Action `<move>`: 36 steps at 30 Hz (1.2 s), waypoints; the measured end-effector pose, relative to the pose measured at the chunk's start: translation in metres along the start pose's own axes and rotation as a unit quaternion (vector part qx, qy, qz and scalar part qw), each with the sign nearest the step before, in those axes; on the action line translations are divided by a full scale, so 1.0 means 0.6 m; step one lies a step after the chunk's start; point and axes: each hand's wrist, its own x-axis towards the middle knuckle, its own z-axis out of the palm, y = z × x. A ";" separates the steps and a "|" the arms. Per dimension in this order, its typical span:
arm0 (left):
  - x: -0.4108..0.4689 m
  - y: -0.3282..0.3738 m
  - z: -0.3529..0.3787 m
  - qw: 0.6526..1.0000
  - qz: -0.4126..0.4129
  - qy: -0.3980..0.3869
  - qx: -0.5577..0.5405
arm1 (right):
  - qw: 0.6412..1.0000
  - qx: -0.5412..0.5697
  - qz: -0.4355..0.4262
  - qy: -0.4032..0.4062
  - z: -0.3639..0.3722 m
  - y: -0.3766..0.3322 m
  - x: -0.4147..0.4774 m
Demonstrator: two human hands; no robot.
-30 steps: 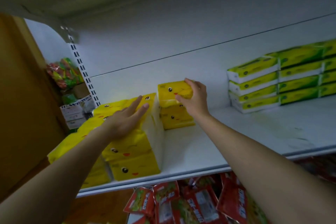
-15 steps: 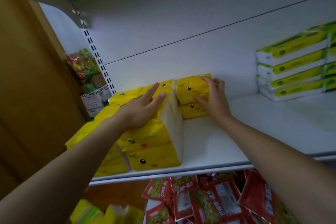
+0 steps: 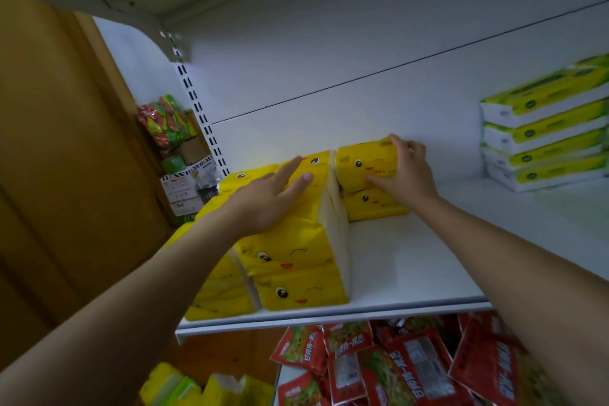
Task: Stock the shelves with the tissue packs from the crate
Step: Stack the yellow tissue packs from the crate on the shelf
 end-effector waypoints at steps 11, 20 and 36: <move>-0.103 -0.056 -0.044 0.992 0.048 0.092 -0.077 | 0.991 0.094 -0.094 0.017 -0.058 -0.148 -0.061; -0.302 -0.212 -0.070 0.936 0.025 0.316 -0.153 | 0.951 0.185 -0.228 -0.094 0.040 -0.425 -0.252; -0.720 -0.593 0.176 0.878 -0.375 -0.052 -0.291 | 0.745 0.013 -0.090 -0.660 0.428 -0.424 -0.776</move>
